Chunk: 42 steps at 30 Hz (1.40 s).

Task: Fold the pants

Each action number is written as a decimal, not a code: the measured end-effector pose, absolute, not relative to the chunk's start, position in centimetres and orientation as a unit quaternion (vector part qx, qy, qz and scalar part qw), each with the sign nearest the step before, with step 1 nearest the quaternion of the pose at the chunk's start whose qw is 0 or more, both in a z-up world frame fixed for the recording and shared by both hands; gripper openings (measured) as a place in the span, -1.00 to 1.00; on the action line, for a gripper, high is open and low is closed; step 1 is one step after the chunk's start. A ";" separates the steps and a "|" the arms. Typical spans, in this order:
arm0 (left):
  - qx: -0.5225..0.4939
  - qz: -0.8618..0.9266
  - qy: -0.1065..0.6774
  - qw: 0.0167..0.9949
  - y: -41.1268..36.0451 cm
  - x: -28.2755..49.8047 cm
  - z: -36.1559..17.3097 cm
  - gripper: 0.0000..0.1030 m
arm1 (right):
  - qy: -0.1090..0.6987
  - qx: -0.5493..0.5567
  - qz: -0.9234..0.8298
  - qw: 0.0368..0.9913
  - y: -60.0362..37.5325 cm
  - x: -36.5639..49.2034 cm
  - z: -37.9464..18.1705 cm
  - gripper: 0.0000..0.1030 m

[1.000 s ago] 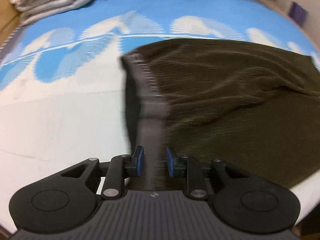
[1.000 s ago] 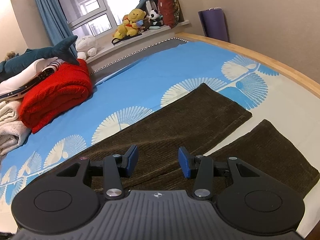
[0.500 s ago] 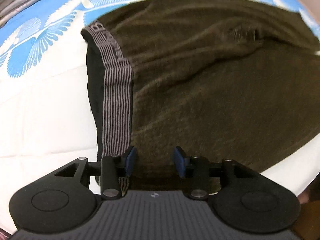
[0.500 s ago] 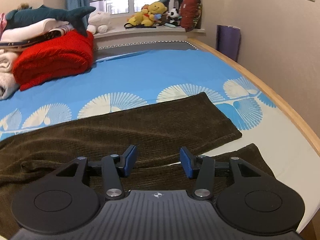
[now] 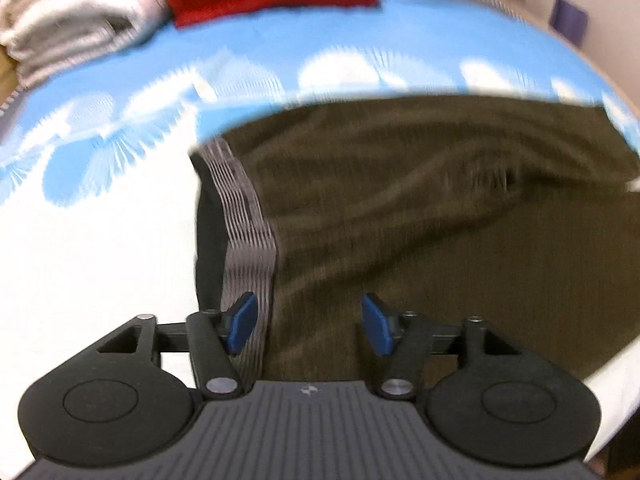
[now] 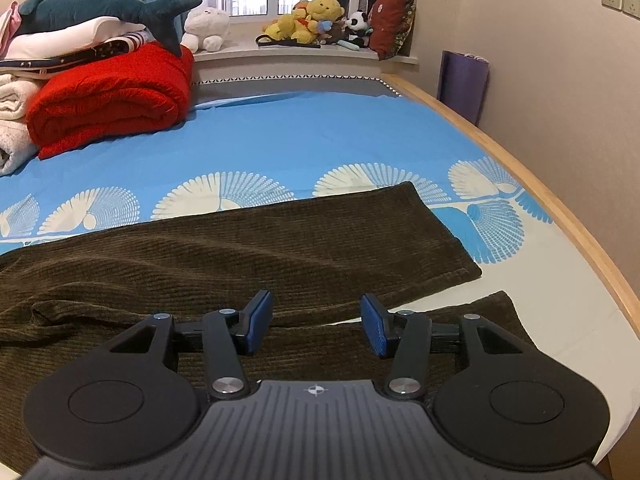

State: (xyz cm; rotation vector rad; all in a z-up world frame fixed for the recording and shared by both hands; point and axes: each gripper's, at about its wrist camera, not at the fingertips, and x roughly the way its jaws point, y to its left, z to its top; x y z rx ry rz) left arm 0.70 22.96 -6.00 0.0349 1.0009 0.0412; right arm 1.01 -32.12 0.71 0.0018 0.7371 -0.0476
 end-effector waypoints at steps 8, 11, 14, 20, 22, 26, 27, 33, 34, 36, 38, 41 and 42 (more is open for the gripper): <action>-0.015 0.044 0.427 0.903 22.1 2.2 -3.5 0.30 | 0.313 0.007 -0.002 0.950 -31.1 1.0 1.6 0.26; -0.010 0.045 0.414 0.909 21.2 3.3 -2.8 0.30 | 0.307 0.000 0.002 0.952 -30.8 1.6 1.9 0.26; -0.009 0.029 0.412 0.911 20.4 5.1 -2.5 0.30 | 0.304 -0.007 0.005 0.952 -30.6 2.1 2.1 0.26; -0.001 0.013 0.410 0.912 19.9 12.0 -2.9 0.16 | 0.302 -0.010 0.016 0.953 -30.7 2.8 2.5 0.21; 0.014 0.023 0.406 0.913 20.3 15.0 -3.7 0.16 | 0.304 -0.007 0.024 0.952 -30.9 3.0 2.5 0.10; 0.025 0.054 0.418 0.907 22.7 21.2 -6.3 0.23 | 0.306 -0.011 0.041 0.951 -31.5 3.6 2.2 0.00; 0.025 0.060 0.424 0.903 23.5 22.6 -7.1 0.26 | 0.307 -0.017 0.041 0.951 -31.6 3.7 2.1 0.00; 0.022 0.056 0.504 0.862 26.7 28.6 -11.8 0.36 | 0.319 -0.032 0.032 0.947 -32.9 4.3 1.1 0.00; 0.021 0.046 0.510 0.859 26.7 28.8 -12.3 0.37 | 0.323 -0.034 0.029 0.945 -33.2 4.3 0.8 0.00; 0.017 0.002 0.533 0.846 26.3 29.2 -13.1 0.37 | 0.329 -0.039 0.026 0.943 -33.5 4.4 0.4 0.00; 0.064 -0.018 0.533 0.843 25.2 29.2 -13.3 -0.09 | 0.332 -0.043 0.022 0.942 -33.8 4.5 0.1 0.00; 0.102 -0.027 0.528 0.842 24.0 28.7 -12.4 -0.91 | 0.333 -0.046 0.019 0.942 -33.8 4.5 -0.1 0.00; 0.118 -0.031 0.521 0.845 23.5 28.1 -11.8 -0.93 | 0.333 -0.049 0.018 0.942 -33.8 4.5 -0.1 0.00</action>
